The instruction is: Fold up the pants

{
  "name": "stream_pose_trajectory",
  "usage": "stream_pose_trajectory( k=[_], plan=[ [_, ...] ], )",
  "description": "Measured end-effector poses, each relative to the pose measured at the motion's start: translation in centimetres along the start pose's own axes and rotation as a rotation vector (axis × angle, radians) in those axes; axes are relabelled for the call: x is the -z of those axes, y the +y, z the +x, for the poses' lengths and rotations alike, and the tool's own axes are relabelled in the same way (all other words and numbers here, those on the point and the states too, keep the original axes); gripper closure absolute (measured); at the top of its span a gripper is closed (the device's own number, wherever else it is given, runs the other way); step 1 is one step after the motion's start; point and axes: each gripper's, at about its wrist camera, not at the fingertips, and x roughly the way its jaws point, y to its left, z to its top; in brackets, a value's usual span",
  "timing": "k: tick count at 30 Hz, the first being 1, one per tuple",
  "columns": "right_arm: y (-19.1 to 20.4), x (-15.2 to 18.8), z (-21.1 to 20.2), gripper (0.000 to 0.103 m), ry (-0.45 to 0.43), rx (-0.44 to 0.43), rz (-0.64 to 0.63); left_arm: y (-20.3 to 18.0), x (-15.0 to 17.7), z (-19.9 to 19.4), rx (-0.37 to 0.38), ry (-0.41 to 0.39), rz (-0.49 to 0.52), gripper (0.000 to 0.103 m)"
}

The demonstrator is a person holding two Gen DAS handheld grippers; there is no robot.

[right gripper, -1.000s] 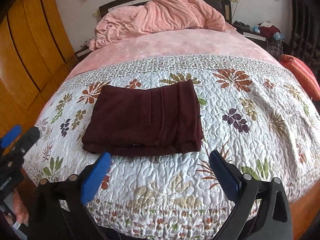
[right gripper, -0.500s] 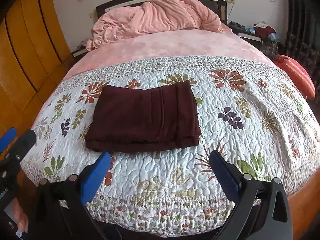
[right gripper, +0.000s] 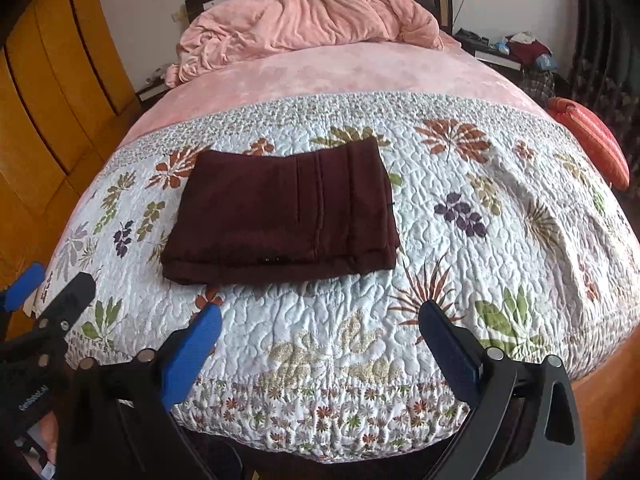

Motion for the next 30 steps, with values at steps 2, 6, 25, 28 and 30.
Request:
stream_pose_trajectory(
  k=[2,6,25,28,30],
  plan=[
    [-0.1,0.1,0.2,0.004,0.006,0.005,0.0,0.2,0.1,0.4,0.0,0.012,-0.009,0.004],
    [-0.1,0.2,0.3,0.004,0.004,0.025,-0.006,0.7,0.1,0.8,-0.005,0.021,-0.026,0.004],
    [-0.1,0.1,0.5,0.004,0.008,0.029,-0.02,0.5,0.3,1.6,-0.035,0.04,-0.007,0.004],
    [-0.1,0.1,0.5,0.004,0.008,0.029,-0.02,0.7,0.4,1.7,-0.022,0.046,-0.021,0.004],
    [-0.1,0.2,0.6,0.004,0.009,0.03,-0.02,0.7,0.4,1.8,-0.012,0.05,-0.023,0.004]
  ],
)
